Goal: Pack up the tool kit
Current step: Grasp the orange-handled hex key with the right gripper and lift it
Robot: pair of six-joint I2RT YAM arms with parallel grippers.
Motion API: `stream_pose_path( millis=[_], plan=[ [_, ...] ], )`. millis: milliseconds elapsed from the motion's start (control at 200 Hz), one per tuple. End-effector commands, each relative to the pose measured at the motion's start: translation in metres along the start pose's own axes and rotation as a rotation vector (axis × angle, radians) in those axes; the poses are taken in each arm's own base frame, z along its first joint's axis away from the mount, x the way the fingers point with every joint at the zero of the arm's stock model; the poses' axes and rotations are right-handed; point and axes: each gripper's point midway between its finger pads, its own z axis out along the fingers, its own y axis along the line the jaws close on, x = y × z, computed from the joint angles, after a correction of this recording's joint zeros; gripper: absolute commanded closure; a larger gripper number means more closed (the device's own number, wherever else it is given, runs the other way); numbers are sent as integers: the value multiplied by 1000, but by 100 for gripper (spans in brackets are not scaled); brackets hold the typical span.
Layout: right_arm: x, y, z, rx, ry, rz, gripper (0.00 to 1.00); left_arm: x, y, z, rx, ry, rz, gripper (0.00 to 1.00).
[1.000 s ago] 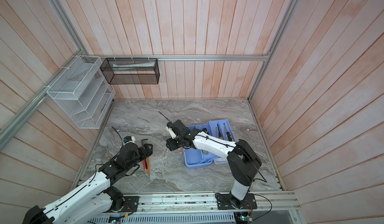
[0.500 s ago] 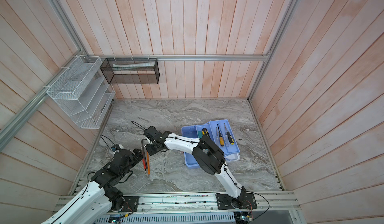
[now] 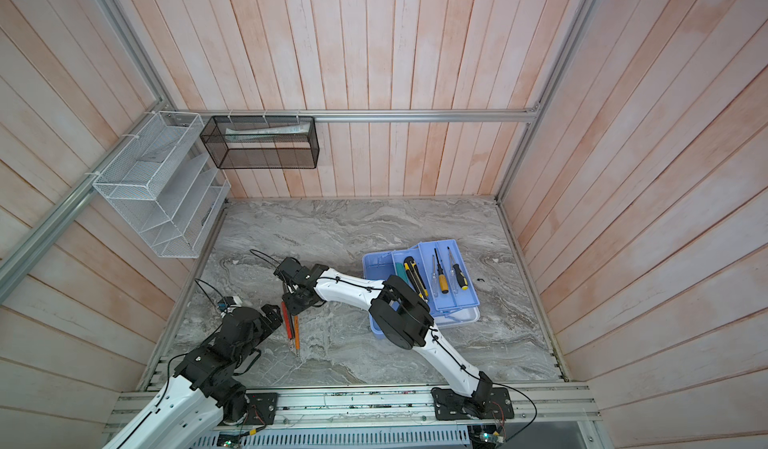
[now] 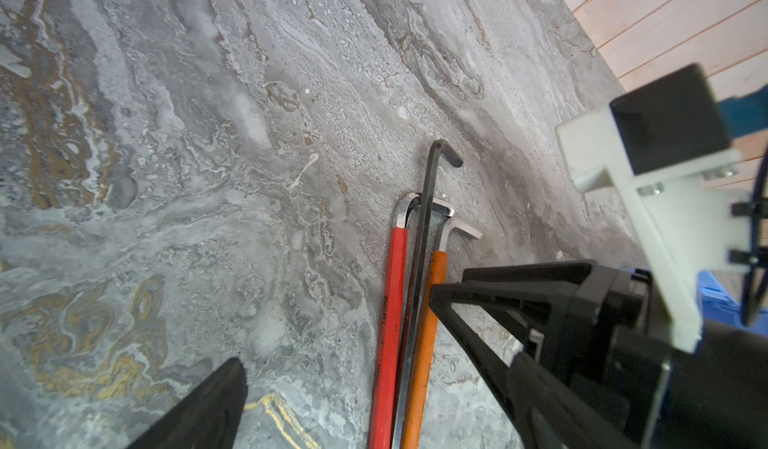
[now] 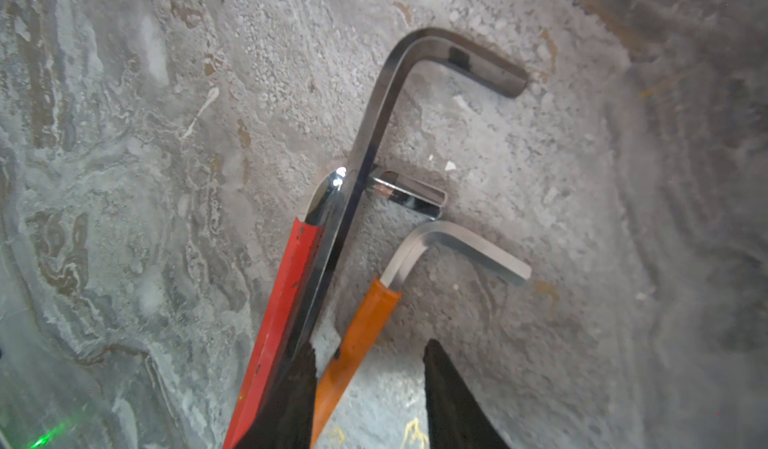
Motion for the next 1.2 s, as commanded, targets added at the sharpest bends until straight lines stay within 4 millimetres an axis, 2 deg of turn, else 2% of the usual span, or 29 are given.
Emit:
stream_pose_path(
  millis=[0, 280, 690, 900, 1020, 1196],
  plan=[
    [11, -6, 10, 56, 58, -15, 58, 6, 7, 3, -16, 15, -15, 0],
    [22, -14, 19, 144, 105, -65, 62, 9, 8, 3, -11, 26, -16, 0],
    [34, -18, 23, 220, 135, -119, 84, 13, 9, 6, -6, 37, -21, 0],
    [41, -36, 12, 300, 154, -88, 90, 13, -1, 6, 37, 47, -1, 0],
    [40, -39, 3, 267, 123, -36, 97, 13, -8, 7, 46, 62, 31, 0],
    [23, -42, -23, 237, 44, -19, 100, 14, -13, 11, 58, 70, 61, 0]
  ],
)
